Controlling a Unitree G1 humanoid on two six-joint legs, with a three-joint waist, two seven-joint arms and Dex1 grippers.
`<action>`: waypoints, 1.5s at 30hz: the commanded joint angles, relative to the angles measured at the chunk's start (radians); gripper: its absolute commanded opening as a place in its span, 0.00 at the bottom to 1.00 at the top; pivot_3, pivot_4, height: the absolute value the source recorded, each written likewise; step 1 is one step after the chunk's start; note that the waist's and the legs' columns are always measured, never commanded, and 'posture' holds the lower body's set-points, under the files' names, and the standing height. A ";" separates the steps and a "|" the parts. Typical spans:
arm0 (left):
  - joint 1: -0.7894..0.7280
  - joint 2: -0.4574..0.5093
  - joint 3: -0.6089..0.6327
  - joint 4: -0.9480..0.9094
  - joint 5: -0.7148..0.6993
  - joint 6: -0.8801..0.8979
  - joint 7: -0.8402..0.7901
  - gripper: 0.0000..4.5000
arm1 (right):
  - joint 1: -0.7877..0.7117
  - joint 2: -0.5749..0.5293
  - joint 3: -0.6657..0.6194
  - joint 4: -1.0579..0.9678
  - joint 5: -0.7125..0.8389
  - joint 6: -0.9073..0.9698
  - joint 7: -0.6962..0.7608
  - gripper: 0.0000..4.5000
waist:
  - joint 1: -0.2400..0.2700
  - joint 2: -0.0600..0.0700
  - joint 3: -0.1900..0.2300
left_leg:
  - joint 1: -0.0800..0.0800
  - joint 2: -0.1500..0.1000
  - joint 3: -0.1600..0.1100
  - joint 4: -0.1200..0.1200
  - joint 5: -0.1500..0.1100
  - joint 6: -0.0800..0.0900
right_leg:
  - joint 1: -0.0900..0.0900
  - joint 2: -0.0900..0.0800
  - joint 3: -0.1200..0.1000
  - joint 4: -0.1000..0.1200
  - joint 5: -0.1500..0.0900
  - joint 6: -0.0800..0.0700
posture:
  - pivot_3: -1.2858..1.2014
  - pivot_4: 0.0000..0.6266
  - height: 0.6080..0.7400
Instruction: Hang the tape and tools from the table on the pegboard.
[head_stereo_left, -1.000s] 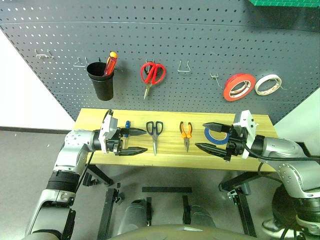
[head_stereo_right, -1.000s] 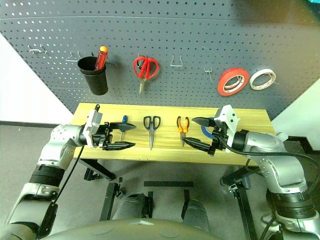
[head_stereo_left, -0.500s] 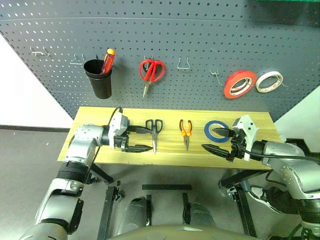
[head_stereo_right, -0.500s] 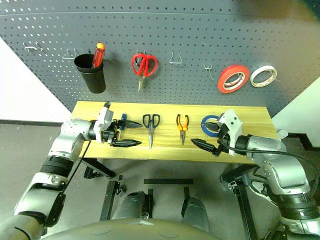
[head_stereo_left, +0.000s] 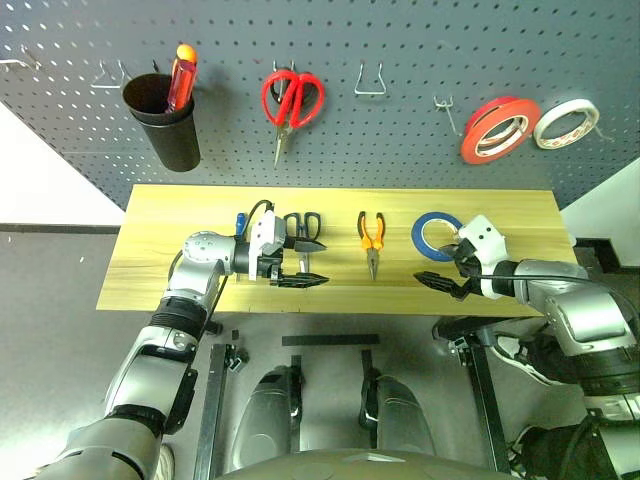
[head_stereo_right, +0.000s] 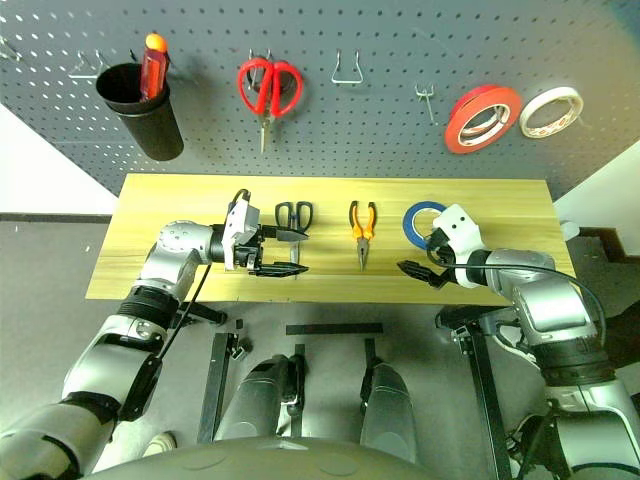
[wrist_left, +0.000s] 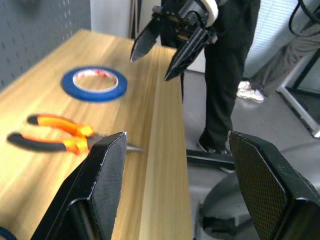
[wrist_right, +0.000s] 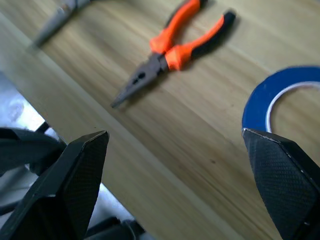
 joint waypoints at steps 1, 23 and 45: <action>-0.020 -0.024 -0.008 0.003 0.021 -0.011 0.037 0.76 | -0.053 -0.016 0.017 0.057 -0.035 -0.018 0.033 1.00 | 0.001 0.000 0.020 | 0.000 0.000 0.000 0.000 0.000 0.000 | 0.000 0.000 0.000 0.000 0.000 0.000 | 0.57 0.68 0.78; -0.019 -0.044 -0.035 -0.245 0.064 0.199 0.256 0.76 | -0.377 0.082 0.086 0.613 -0.237 -0.230 0.083 1.00 | 0.002 0.002 0.088 | -0.001 0.000 0.010 0.000 0.001 -0.002 | -0.007 -0.002 0.000 0.009 -0.001 0.001 | 0.60 0.73 0.78; 0.085 0.013 0.006 -0.414 -0.058 0.217 0.156 0.77 | -0.393 0.073 0.147 0.713 -0.406 -0.337 0.128 0.15 | 0.003 0.002 0.092 | 0.000 0.001 0.011 -0.002 0.002 -0.004 | -0.007 -0.003 0.000 0.010 -0.001 0.002 | 0.59 0.66 0.78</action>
